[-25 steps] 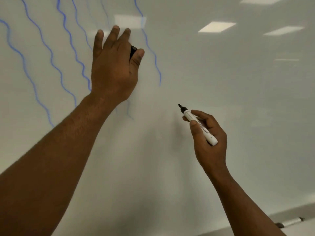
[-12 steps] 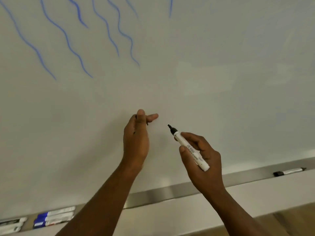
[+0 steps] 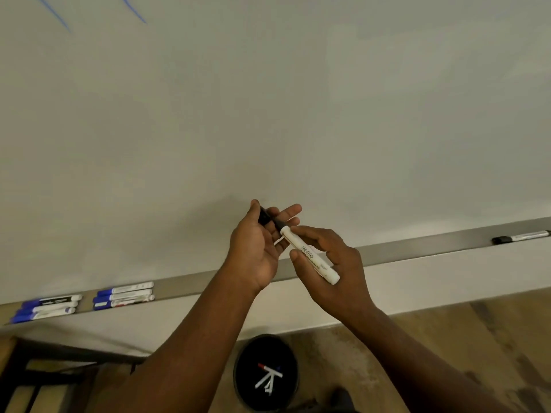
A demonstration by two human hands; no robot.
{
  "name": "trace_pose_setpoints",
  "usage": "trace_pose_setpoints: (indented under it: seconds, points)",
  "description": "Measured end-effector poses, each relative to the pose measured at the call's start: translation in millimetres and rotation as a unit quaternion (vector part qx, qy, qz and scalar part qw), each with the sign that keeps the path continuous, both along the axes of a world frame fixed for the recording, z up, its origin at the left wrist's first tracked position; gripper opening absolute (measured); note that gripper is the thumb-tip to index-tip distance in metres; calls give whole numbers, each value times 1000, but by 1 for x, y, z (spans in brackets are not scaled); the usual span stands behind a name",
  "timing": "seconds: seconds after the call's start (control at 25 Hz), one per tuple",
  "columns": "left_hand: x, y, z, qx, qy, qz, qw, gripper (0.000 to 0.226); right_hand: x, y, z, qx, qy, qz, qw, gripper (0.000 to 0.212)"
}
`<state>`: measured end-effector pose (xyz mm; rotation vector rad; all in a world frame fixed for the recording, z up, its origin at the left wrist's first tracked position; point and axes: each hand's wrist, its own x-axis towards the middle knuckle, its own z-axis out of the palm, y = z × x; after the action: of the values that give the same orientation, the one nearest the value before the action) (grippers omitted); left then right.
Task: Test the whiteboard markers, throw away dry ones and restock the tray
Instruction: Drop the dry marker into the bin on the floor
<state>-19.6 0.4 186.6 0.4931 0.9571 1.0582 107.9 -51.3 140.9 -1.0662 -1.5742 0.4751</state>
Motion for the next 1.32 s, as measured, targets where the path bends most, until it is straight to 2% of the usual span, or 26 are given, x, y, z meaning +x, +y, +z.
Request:
trace_pose_setpoints:
  seconds: [0.28,0.56,0.92,1.2,1.32]
  points:
    - [-6,-7,-20,-60,-98,-3,993,47,-7,-2,-11,5,-31,13,999,33]
    - [-12,-10,-30,-71,-141,16,987,49,-15,-1,-24,-6,-55,11,998,34]
    - [-10,-22,-35,-69,-140,25,987,43,-23,0,-32,-32,-36,17,999,33]
    - [-6,-27,-36,-95,-122,74,985,39,-35,-2,-48,29,-20,12,999,29]
    - [-6,-26,-40,-112,-117,84,983,42,-38,0,-49,9,-3,21,1000,28]
